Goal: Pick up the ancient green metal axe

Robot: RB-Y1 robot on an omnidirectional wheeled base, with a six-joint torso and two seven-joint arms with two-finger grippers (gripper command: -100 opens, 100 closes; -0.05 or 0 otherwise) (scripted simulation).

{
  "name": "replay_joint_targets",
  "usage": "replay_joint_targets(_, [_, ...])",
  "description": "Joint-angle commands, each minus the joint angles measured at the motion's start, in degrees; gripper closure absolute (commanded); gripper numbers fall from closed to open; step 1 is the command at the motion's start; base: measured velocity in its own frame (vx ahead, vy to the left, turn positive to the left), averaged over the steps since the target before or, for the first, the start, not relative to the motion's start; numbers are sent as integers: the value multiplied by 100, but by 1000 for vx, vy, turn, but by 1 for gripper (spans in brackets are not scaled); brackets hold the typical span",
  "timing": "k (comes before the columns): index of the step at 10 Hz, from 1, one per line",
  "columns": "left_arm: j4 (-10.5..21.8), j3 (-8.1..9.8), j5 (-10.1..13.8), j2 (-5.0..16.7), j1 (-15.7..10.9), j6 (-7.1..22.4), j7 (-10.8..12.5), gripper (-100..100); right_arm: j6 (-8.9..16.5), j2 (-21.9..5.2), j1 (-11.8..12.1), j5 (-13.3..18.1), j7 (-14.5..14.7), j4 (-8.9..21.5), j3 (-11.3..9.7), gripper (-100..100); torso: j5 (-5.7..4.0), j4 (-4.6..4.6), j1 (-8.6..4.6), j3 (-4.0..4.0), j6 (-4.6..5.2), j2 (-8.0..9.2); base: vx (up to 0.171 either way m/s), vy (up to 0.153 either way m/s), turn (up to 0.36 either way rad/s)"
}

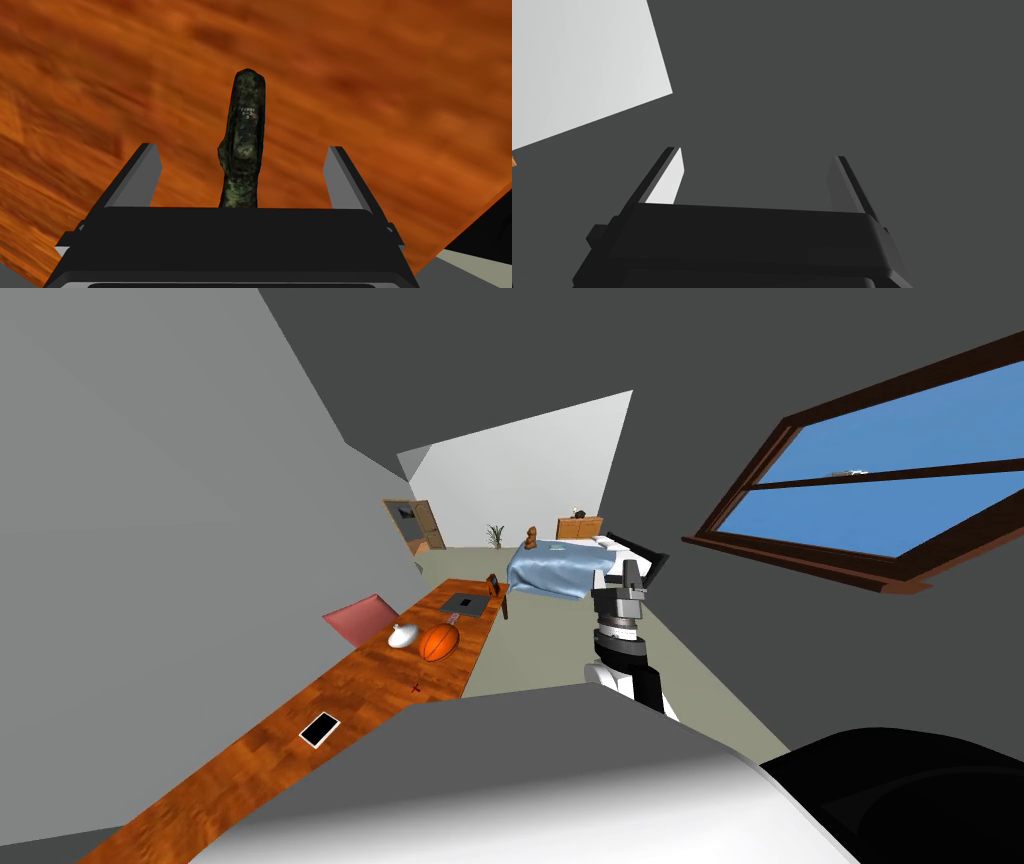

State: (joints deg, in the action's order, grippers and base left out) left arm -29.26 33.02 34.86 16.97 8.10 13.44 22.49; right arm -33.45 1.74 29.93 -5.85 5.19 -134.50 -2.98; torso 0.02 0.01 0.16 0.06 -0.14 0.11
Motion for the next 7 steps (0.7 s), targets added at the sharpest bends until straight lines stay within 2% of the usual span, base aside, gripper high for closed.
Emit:
replay_joint_targets(1, [0,0,0,0,0,0,0,-100,0,0,0,0,0,0,0,0,0,0,0,0,0,0,-10,7,-11])
replay_joint_targets(2, [-4,12,-9,-5,1,2,5,100,0,0,0,0,0,0,0,0,0,-2,0,-4,-1,-7,0,0,0])
replay_joint_targets(6, [-3,9,-9,-8,2,3,2,100,0,0,1,0,0,0,0,0,10,-4,21,-10,-1,-16,0,0,0])
replay_joint_targets(7, [-3,9,-9,-8,2,4,2,0,0,0,1,0,0,0,0,0,10,-4,22,-10,-2,-16,0,0,0])
